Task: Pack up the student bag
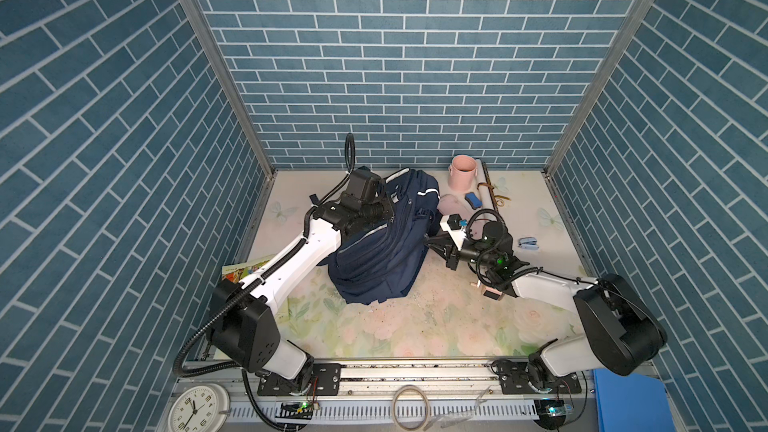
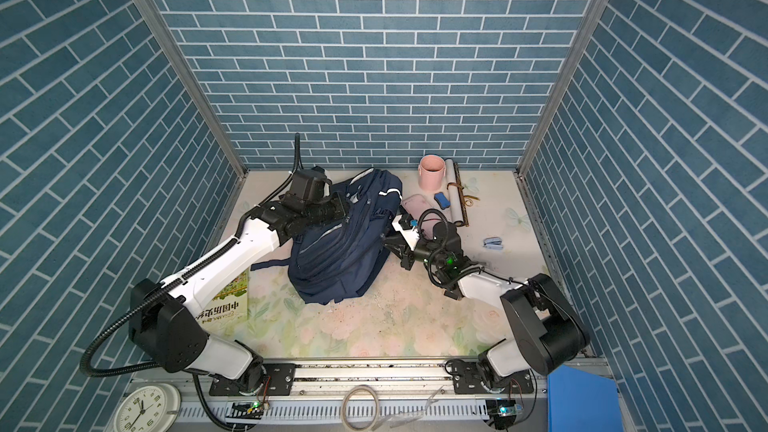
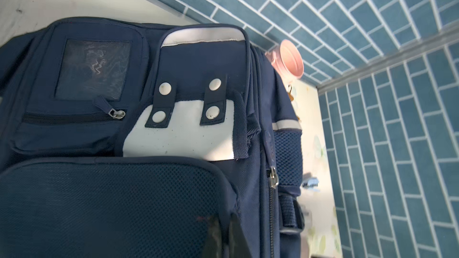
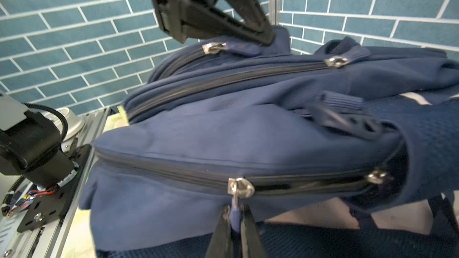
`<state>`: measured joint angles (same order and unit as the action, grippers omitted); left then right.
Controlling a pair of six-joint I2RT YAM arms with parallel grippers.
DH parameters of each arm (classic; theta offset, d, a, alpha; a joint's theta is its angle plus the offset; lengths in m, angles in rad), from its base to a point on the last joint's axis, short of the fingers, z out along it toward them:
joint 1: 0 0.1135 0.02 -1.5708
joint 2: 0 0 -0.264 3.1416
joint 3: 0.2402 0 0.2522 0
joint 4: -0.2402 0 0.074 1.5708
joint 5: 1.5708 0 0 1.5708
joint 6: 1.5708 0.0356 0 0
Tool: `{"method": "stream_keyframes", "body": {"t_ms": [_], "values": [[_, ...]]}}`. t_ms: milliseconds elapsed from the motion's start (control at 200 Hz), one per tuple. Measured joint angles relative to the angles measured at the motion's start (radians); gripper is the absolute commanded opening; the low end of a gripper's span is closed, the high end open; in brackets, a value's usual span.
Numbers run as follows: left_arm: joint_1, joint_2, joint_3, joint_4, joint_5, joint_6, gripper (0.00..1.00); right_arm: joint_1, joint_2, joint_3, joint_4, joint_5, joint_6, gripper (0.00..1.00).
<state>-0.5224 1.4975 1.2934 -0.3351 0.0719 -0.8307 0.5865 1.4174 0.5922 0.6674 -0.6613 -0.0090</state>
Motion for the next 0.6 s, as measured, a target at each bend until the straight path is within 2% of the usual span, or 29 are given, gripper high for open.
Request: {"method": "stream_keyframes", "body": {"t_ms": [335,440,515,520,565,600], "values": [[-0.090,0.002,-0.027,0.093,-0.229,-0.164,0.00,0.188,-0.043,0.019,-0.206,0.108,-0.124,0.00],[-0.102,0.019,-0.032,0.117,-0.257,-0.200,0.00,0.205,-0.043,0.024,-0.251,0.135,-0.142,0.00],[-0.101,0.043,-0.031,0.144,-0.248,-0.182,0.00,0.198,-0.043,0.035,-0.278,0.157,-0.146,0.00],[-0.101,0.044,-0.031,0.146,-0.246,-0.179,0.01,0.198,-0.043,0.035,-0.279,0.158,-0.146,0.00],[-0.098,0.060,-0.024,0.156,-0.223,-0.146,0.42,0.190,-0.043,0.038,-0.290,0.168,-0.145,0.00],[-0.097,0.072,-0.017,0.161,-0.205,-0.114,0.59,0.180,-0.043,0.038,-0.298,0.170,-0.143,0.00]]}}
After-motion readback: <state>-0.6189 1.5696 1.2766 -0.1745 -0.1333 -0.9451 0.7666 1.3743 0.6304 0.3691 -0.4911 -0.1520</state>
